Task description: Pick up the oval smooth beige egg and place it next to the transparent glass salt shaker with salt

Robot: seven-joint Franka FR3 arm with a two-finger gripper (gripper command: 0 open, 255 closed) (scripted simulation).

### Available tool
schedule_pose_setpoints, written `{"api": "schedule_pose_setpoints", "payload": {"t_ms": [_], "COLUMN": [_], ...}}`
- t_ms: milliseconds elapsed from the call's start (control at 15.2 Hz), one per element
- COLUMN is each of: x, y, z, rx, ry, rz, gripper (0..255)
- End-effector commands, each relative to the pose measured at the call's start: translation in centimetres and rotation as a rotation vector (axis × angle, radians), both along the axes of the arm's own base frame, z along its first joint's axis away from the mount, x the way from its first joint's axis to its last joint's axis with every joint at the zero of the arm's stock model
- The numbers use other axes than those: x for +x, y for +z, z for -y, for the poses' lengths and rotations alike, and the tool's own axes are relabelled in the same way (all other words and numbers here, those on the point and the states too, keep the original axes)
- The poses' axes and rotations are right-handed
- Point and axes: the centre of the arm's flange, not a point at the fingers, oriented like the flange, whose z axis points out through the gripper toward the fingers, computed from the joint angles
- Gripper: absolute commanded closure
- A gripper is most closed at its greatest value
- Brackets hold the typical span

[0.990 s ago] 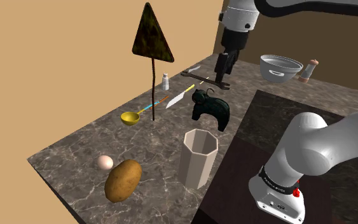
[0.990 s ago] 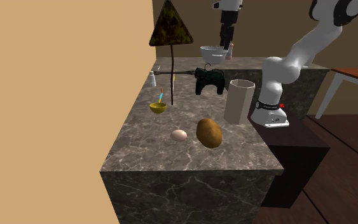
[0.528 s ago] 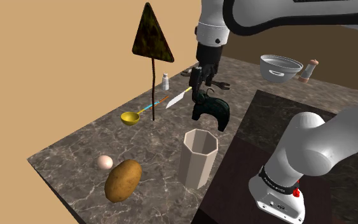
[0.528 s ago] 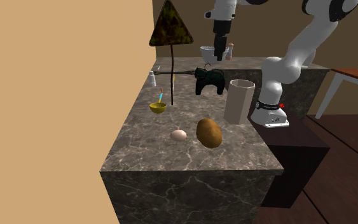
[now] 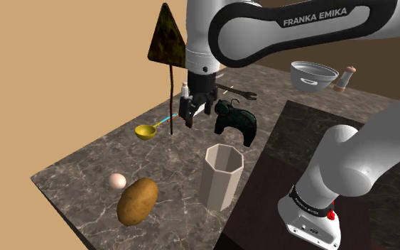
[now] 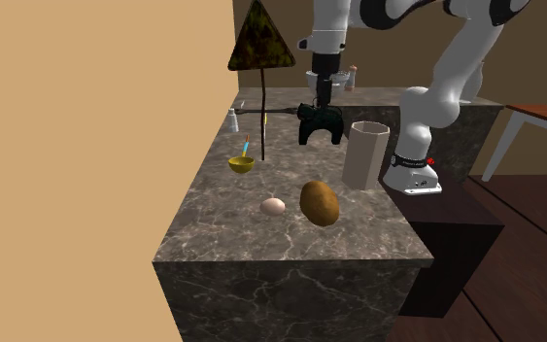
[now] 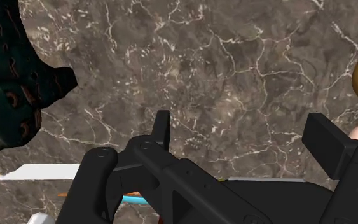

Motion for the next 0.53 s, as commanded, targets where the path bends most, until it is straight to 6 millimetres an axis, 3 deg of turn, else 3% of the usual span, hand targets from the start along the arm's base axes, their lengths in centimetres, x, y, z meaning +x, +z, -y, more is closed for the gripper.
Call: {"api": "schedule_pose_setpoints", "payload": {"t_ms": [0, 462], "x": [1.0, 5.3], "y": [-1.4, -5.7], "z": [-2.0, -9.0], "rx": [0.004, 0.017], "ry": [-0.011, -0.046], "rz": [-0.005, -0.023], "gripper": [0, 0]}}
